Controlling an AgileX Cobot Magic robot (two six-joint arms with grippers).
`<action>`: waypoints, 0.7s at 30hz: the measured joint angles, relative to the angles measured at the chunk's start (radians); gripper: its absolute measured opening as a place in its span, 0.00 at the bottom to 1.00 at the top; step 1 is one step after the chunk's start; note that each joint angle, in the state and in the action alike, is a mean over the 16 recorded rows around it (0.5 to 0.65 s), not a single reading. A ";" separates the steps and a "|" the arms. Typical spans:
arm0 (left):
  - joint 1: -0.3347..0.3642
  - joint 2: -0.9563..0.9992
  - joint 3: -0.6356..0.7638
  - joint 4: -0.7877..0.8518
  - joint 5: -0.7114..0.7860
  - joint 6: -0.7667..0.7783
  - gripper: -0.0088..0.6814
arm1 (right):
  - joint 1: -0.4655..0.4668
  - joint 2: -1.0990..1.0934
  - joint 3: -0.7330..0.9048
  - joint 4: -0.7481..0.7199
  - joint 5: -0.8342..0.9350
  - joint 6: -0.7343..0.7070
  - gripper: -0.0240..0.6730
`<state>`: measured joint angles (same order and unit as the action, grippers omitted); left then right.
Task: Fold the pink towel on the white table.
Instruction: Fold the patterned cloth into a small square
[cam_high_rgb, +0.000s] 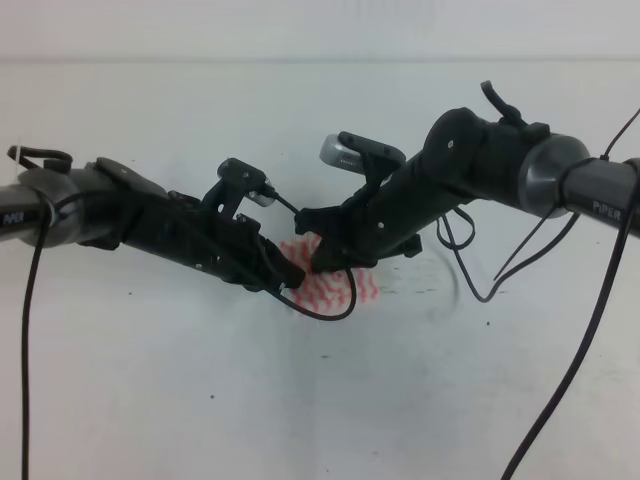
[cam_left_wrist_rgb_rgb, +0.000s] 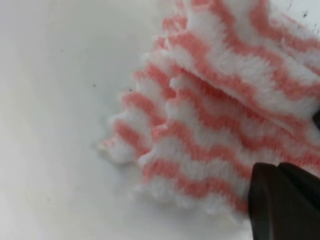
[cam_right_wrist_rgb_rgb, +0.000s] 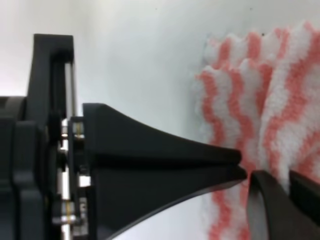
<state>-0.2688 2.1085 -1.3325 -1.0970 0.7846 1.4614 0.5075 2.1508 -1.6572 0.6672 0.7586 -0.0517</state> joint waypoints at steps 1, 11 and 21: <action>0.000 0.000 0.000 0.000 0.000 0.000 0.01 | 0.000 0.000 0.000 0.001 0.001 0.000 0.02; 0.000 -0.001 0.001 0.000 0.000 0.000 0.01 | 0.003 0.001 0.000 0.013 0.004 0.000 0.02; 0.000 0.000 0.000 0.000 0.000 0.000 0.01 | 0.010 0.001 0.000 0.011 0.003 0.000 0.02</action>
<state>-0.2688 2.1082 -1.3323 -1.0970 0.7845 1.4616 0.5176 2.1514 -1.6572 0.6782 0.7616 -0.0519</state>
